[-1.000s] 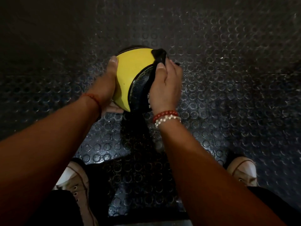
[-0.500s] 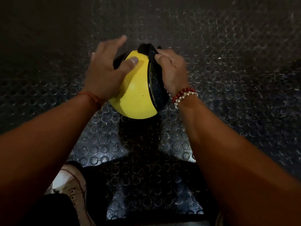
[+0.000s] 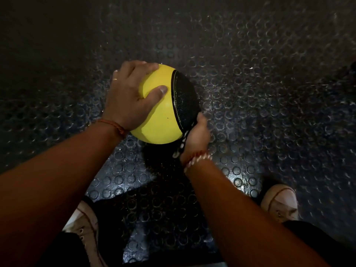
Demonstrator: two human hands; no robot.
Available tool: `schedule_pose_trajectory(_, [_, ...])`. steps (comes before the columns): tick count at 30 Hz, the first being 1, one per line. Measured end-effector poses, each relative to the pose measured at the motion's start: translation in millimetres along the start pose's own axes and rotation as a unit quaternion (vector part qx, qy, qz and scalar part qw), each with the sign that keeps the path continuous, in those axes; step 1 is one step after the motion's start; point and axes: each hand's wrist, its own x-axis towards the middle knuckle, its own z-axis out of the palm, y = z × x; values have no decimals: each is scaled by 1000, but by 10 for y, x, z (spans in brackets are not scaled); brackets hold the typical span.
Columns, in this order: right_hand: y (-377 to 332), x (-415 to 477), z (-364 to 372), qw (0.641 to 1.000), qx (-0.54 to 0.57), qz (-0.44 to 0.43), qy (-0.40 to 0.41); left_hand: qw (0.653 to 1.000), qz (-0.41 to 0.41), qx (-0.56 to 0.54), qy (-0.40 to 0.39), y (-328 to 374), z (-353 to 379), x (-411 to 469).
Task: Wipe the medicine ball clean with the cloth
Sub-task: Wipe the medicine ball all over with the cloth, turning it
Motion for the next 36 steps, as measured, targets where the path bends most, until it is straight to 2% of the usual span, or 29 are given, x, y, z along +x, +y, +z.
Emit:
schedule_pose_trajectory(2, [180,-236,5,998,-8,-47,34,1000,8,9,0,2,14,-2])
schedule_pose_trajectory(4, [195,-392,66,977,-102,-179,52,1000,14,16,8,3,36,-5])
schedule_pose_trajectory(5, [146,-438,109,951,-167,-256,45,1000,15,17,16,-2,40,-1])
schedule_pose_trajectory(7, [7,-455,179,874,-283,-395,18,999,19,19,26,-21,39,2])
schedule_pose_trajectory(9, [-201,-363,269,815,-354,-459,-2,999,24,26,25,-30,39,-13])
schedule_pose_trajectory(10, [-316,-271,318,803,-376,-462,-15,999,25,27,24,-21,41,-23])
schedule_pose_trajectory(12, [-537,-72,406,811,-410,-414,-51,999,19,20,25,6,46,-34])
schedule_pose_trajectory(16, [-810,138,436,888,-367,-266,-72,999,6,19,36,43,63,-40])
schedule_pose_trajectory(19, [-781,270,363,912,-360,-187,-62,999,3,22,36,78,97,-49])
schedule_pose_trajectory(22, [-584,254,200,976,-207,-63,-34,999,0,24,32,81,114,-39])
schedule_pose_trajectory(25, [-275,190,49,998,-59,17,17,999,4,31,30,71,99,-35])
schedule_pose_trajectory(27, [-88,60,30,998,-7,-8,54,999,15,43,28,79,104,-46])
schedule_pose_trajectory(30, [18,-259,99,977,-90,-186,48,998,20,47,32,93,111,-45])
schedule_pose_trajectory(33, [-24,-325,135,902,-261,-344,31,999,11,37,36,46,90,-43])
schedule_pose_trajectory(36, [-224,-219,202,832,-365,-417,-5,999,-3,10,32,-39,55,-77])
